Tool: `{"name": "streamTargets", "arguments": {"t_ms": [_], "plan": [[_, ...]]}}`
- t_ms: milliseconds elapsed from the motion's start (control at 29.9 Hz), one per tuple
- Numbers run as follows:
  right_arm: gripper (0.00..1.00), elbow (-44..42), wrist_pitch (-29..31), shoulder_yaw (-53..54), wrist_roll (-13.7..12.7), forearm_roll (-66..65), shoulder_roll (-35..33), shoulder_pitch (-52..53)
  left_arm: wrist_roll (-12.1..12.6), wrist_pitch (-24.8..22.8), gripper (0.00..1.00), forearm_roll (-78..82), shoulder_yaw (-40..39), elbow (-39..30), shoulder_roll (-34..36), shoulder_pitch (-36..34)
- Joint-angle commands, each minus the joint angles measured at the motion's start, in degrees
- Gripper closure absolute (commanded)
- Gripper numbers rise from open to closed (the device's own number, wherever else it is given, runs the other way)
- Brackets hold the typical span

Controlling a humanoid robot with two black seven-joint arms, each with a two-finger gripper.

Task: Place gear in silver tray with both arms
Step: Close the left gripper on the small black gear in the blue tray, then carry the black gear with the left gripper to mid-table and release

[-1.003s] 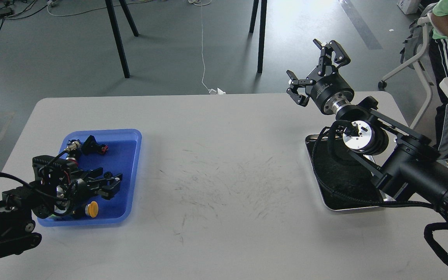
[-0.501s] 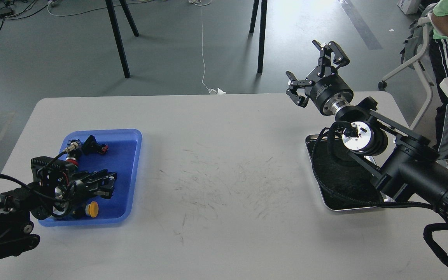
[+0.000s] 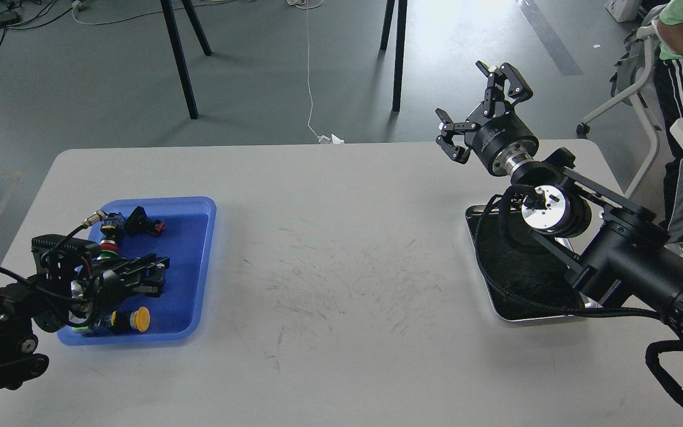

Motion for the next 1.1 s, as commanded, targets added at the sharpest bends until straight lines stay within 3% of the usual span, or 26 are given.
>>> {"name": "streamTargets", "arguments": {"t_ms": [0, 201, 267, 535, 836, 1070], "plan": [[0.01, 0.02, 0.0, 0.0, 0.0, 0.0, 0.0, 0.0, 0.22, -0.09, 0.87, -1.91, -2.93, -3.36, 1.95, -0.03], [0.01, 0.02, -0.09, 0.0, 0.0, 0.0, 0.0, 0.18, 0.04, -0.44, 0.84, -4.89, -4.34, -4.07, 2.57, -1.61], [0.01, 0.02, -0.09, 0.0, 0.0, 0.0, 0.0, 0.27, -0.05, -0.96, 0.78, -6.21, -4.26, -5.29, 3.27, -3.1], [0.01, 0.02, -0.09, 0.0, -0.09, 0.0, -0.09, 0.44, -0.57, -1.76, 0.8, -7.19, -3.64, -8.02, 3.1, -5.48], [0.01, -0.06, -0.17, 0.0, -0.35, 0.0, -0.26, 0.97, -9.7, -0.96, 0.8, -7.27, -2.15, -9.96, -3.49, -11.8], [0.01, -0.15, -0.26, -0.09, -0.44, 0.0, -0.62, 1.76, -13.92, -0.97, 0.79, -7.18, 7.86, -7.94, -13.5, -19.53]]}}
